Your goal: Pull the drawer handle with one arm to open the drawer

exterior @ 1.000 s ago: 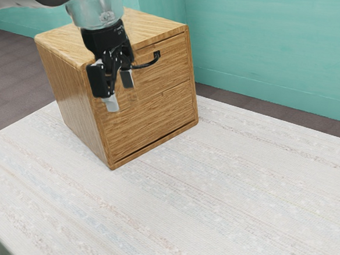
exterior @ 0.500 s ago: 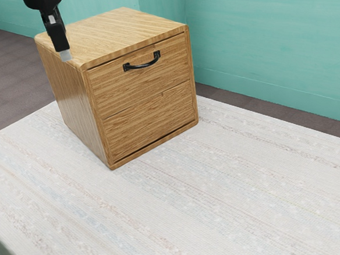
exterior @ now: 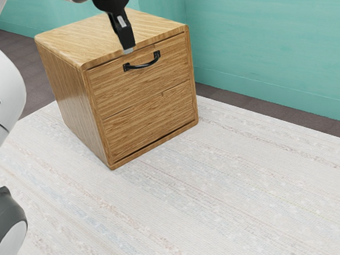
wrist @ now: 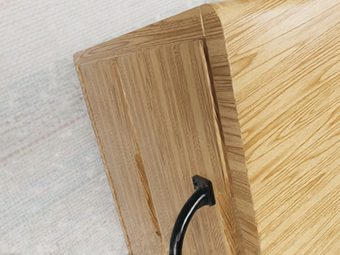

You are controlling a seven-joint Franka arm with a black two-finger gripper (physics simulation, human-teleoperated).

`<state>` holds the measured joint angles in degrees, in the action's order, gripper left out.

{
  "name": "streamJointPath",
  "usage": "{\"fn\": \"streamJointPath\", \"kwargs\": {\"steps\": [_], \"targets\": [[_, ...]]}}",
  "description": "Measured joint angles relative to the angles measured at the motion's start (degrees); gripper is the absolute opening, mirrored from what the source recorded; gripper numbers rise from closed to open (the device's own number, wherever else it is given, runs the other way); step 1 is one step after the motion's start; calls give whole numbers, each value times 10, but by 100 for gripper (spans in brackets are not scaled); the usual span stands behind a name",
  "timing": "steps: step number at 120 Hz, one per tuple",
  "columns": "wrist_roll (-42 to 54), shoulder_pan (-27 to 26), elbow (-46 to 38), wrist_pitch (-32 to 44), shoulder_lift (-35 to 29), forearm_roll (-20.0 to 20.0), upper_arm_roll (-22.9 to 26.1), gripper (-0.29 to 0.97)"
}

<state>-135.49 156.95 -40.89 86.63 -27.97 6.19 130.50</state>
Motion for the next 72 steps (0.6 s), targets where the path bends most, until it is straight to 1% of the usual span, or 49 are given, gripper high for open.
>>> {"fn": "streamJointPath", "kwargs": {"steps": [11,29,46,52,62,72], "targets": [[-37,5,7,-11,-15,15,-3,64],[-99,5,64,-25,-61,31,-6,64],[-157,0,75,-40,-75,45,-10,64],[-176,8,73,-45,-84,64,-32,63],[-205,24,74,-48,-107,122,-90,62],[-230,26,82,-47,-117,158,-108,62]]}}
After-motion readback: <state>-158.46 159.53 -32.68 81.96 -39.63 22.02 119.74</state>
